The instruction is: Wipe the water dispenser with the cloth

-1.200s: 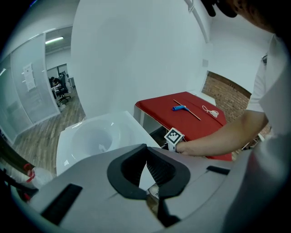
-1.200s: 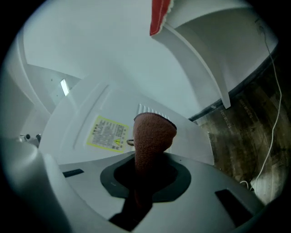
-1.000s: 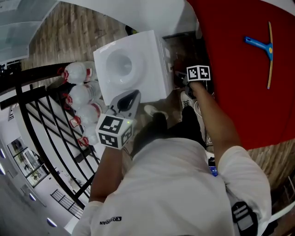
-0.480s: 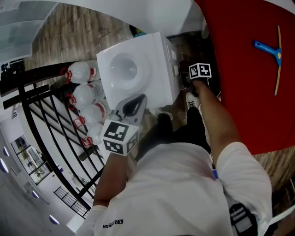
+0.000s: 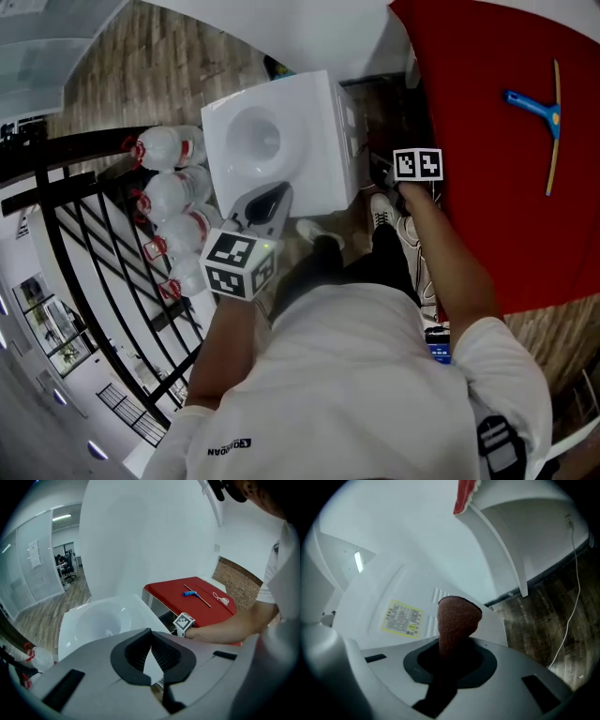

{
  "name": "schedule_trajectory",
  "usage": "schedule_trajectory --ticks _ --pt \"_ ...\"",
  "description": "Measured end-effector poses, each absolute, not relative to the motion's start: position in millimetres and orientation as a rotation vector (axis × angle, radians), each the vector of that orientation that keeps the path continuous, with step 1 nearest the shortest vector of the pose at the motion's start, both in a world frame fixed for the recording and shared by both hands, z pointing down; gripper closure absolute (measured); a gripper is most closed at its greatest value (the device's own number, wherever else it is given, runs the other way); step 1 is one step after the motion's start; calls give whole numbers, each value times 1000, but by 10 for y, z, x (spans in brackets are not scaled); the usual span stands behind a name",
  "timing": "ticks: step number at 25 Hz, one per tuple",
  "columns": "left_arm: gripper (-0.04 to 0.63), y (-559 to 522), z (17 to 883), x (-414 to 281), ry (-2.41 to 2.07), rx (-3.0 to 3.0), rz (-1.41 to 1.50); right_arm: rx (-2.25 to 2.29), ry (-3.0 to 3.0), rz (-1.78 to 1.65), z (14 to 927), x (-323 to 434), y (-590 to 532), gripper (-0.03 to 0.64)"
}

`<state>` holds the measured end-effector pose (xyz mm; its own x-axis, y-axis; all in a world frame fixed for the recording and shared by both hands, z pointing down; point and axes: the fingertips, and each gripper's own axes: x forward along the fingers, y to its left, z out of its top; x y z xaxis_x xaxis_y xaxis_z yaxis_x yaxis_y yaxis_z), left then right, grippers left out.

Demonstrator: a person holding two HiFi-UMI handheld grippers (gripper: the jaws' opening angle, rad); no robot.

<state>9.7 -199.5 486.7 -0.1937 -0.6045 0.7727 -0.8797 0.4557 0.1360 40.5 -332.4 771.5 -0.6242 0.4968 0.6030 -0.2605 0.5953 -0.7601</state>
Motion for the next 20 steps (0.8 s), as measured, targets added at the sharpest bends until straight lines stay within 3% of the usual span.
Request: schedule_trajectory --ticks 14,20 --pt "606 -2100 4765 130 -1937 1279 433 -590 -2210 1409 5478 -16 -3588 563" --pt "606 -2108 4713 106 -1943 1274 438 -624 -2272 1407 5207 -379 -3680 563"
